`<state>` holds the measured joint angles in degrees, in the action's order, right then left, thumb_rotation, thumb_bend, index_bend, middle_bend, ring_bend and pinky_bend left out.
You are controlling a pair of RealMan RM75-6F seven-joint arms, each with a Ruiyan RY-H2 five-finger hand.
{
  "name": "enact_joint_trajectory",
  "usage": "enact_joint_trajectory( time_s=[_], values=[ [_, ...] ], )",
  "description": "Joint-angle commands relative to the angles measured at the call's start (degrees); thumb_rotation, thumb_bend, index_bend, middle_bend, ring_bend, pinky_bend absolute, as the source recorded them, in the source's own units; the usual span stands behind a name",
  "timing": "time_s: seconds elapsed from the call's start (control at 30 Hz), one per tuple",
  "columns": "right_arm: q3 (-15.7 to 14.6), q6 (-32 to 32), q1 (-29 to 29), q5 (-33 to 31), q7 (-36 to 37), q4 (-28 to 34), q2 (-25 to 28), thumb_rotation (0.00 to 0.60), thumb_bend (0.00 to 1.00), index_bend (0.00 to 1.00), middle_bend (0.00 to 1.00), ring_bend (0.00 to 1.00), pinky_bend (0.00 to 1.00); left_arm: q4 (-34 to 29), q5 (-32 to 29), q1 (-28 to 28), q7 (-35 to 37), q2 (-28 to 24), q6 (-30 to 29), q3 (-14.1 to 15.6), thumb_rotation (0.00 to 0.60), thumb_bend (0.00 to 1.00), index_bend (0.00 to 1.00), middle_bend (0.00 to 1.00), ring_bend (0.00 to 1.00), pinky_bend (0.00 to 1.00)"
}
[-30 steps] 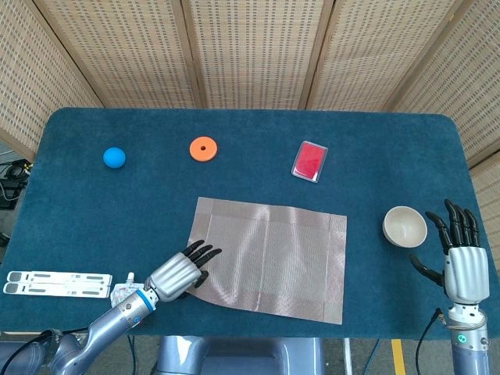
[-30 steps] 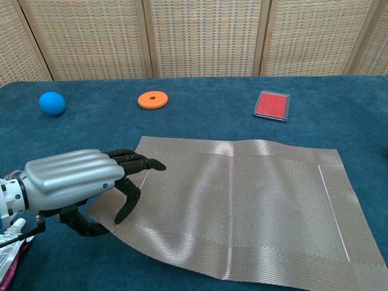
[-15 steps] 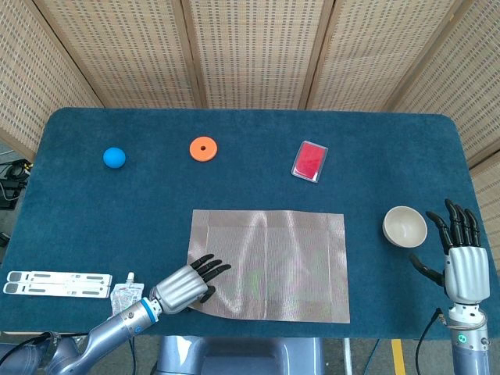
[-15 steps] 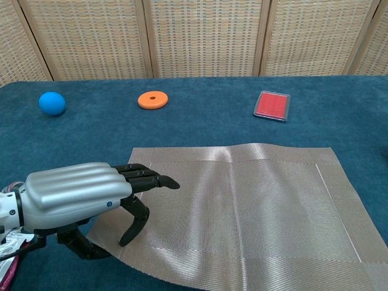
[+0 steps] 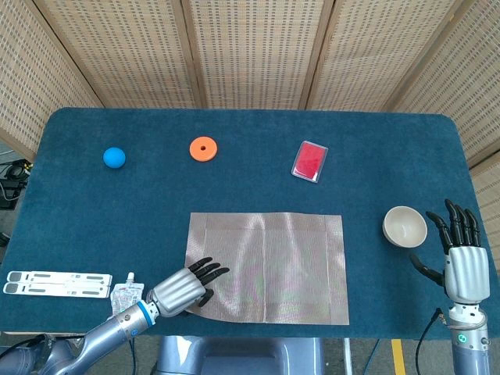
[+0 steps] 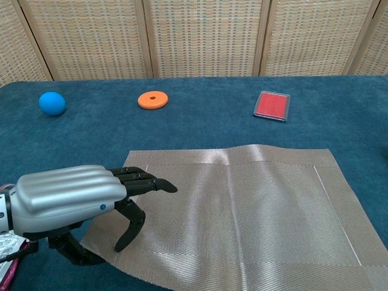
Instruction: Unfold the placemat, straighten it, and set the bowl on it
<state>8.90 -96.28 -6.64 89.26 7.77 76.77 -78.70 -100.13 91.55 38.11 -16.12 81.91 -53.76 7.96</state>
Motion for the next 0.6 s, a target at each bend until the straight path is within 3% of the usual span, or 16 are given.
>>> enact_joint_trajectory(
  time_s=[0.03, 0.27, 0.6],
  values=[
    [-0.1, 0.1, -0.1, 0.0, -0.2, 0.0, 0.0, 0.6, 0.28, 0.22, 0.0, 0.0, 0.0, -1.0, -0.1, -0.8, 0.2, -1.3, -1.0, 0.3, 0.6, 0.25, 0.22, 0.0, 0.0, 0.0],
    [-0.5, 0.7, -0.3, 0.3, -1.3, -0.3, -0.4, 0.6, 0.28, 0.22, 0.0, 0.0, 0.0, -3.3, 2.2, -3.7, 2.5, -4.8, -5.2, 2.2, 0.6, 0.19, 0.11, 0.0, 0.0, 0.0],
    [0.1, 2.4, -1.2, -0.6, -2.8, 0.0, -0.5, 0.6, 0.27, 0.22, 0.0, 0.0, 0.0, -3.4, 5.0, -8.7, 5.5, -7.4, -15.3, 1.4, 0.6, 0.19, 0.1, 0.0, 0.0, 0.0]
  ],
)
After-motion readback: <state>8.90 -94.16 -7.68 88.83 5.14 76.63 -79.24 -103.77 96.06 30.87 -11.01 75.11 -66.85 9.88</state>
